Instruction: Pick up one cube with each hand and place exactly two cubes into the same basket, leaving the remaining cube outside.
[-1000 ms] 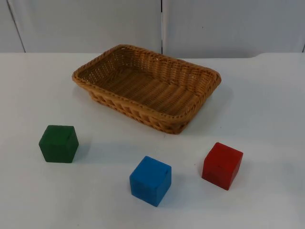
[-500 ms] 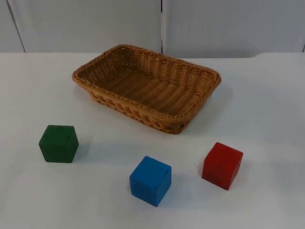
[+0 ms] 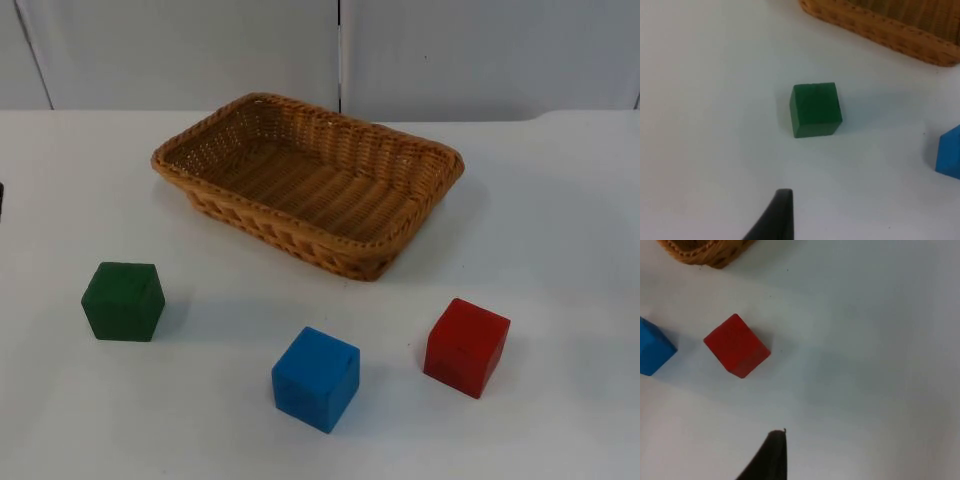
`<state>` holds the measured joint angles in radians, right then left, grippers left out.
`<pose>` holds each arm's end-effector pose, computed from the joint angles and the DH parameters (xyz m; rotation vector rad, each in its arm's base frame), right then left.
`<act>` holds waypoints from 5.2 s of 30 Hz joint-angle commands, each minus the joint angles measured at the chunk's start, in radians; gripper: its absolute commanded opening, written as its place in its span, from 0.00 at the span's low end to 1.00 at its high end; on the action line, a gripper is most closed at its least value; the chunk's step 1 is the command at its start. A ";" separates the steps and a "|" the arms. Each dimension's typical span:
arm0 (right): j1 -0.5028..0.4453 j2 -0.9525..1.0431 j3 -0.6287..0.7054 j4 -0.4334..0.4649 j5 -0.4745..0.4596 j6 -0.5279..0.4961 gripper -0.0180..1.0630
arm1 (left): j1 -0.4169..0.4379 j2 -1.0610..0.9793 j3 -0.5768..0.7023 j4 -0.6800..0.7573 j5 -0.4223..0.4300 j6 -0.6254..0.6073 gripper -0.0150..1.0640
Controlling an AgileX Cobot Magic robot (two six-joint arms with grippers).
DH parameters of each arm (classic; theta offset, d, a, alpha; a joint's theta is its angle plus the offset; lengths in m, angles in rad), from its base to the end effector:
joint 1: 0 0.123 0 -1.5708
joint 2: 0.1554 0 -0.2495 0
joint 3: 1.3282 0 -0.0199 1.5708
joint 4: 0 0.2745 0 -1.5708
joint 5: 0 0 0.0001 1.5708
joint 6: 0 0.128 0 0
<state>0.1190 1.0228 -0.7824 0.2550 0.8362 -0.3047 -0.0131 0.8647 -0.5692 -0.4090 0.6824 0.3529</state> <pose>0.2449 0.0534 0.2273 -0.3899 2.5044 0.2343 0.2235 -0.0351 0.2053 0.1654 2.3997 -0.2992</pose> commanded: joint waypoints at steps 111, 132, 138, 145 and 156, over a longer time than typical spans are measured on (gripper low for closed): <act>0.415 1.014 -0.284 0.020 -0.514 -0.265 0.99 | -0.086 1.103 -0.373 -0.095 -0.356 0.147 0.99; 0.415 1.014 -0.284 0.040 -0.534 -0.278 0.25 | -0.086 1.103 -0.373 -0.113 -0.326 0.147 0.59; 0.415 0.971 -0.284 0.040 -0.501 -0.278 0.01 | -0.086 1.094 -0.373 -0.115 -0.274 0.147 0.03; 0.415 0.851 -0.284 0.036 -0.387 -0.278 0.01 | -0.086 1.031 -0.373 -0.113 -0.185 0.141 0.01; 0.415 0.607 -0.284 0.036 -0.328 -0.278 0.01 | -0.086 0.796 -0.373 -0.104 -0.119 0.132 0.01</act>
<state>0.5282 1.6945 -1.0637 0.2891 0.5004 -0.5773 -0.0923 1.7197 -0.9397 -0.5123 0.5408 0.4915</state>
